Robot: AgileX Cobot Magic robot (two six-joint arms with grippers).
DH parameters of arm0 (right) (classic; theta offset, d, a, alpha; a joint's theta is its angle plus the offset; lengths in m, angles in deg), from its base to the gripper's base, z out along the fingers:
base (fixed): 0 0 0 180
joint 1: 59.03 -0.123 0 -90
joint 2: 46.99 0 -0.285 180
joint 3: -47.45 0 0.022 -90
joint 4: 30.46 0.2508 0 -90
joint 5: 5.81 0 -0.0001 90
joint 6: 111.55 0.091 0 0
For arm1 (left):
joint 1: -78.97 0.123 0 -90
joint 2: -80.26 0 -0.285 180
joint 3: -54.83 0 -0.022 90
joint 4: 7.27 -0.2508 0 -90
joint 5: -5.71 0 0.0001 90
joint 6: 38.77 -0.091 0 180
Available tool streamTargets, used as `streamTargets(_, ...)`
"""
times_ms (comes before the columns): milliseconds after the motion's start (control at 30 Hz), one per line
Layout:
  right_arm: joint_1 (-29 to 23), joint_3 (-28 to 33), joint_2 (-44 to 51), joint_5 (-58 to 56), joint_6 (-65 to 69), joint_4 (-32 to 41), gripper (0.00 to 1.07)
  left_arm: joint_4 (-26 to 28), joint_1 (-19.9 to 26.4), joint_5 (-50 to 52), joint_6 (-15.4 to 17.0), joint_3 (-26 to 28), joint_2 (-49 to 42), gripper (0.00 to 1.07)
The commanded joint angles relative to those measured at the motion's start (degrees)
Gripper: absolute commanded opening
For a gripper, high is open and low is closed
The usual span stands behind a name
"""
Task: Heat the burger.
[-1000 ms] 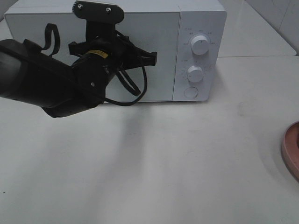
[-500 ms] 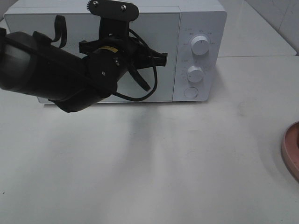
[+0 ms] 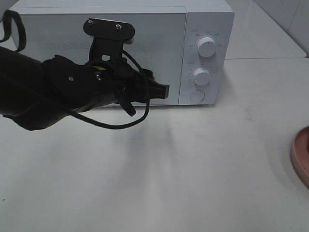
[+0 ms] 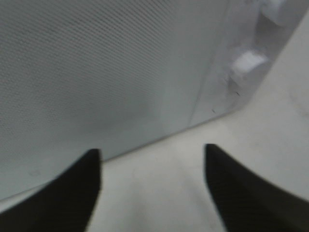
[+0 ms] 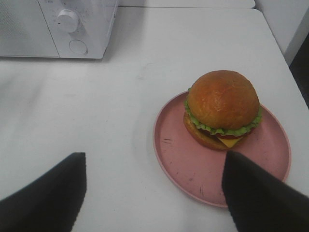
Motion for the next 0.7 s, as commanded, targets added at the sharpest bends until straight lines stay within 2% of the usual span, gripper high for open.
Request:
streamTargets(33,0.4,-0.1,1.5,0.6,-0.7,0.1,0.75,-0.5,-0.2,-6.5,-1.4,-1.7,-3.7,1.00)
streamTargets(133,0.4,-0.1,1.5,0.6,-0.7,0.1,0.75,-1.3,-0.1,-7.6,-3.3,-3.4,-5.7,0.99)
streamTargets(333,0.4,-0.1,1.5,0.6,-0.7,0.1,0.75,-1.5,0.0,-8.0,-4.3,-8.0,-9.8,0.98)
streamTargets(400,0.4,-0.1,1.5,0.6,-0.7,0.1,0.75,-1.4,0.0,-11.1,-8.0,-9.0,-12.5,0.98)
streamTargets(533,0.4,-0.1,1.5,0.6,-0.7,0.1,0.75,-1.4,0.2,-15.7,-8.8,-9.3,-14.4,0.98)
streamTargets(633,0.4,-0.1,1.5,0.6,-0.7,0.1,0.75,-0.7,2.6,-20.6,-8.5,-9.3,-15.6,0.98)
streamTargets(700,0.4,-0.1,1.5,0.6,-0.7,0.1,0.75,-0.6,7.7,-27.4,-8.1,-9.3,-16.3,0.98)
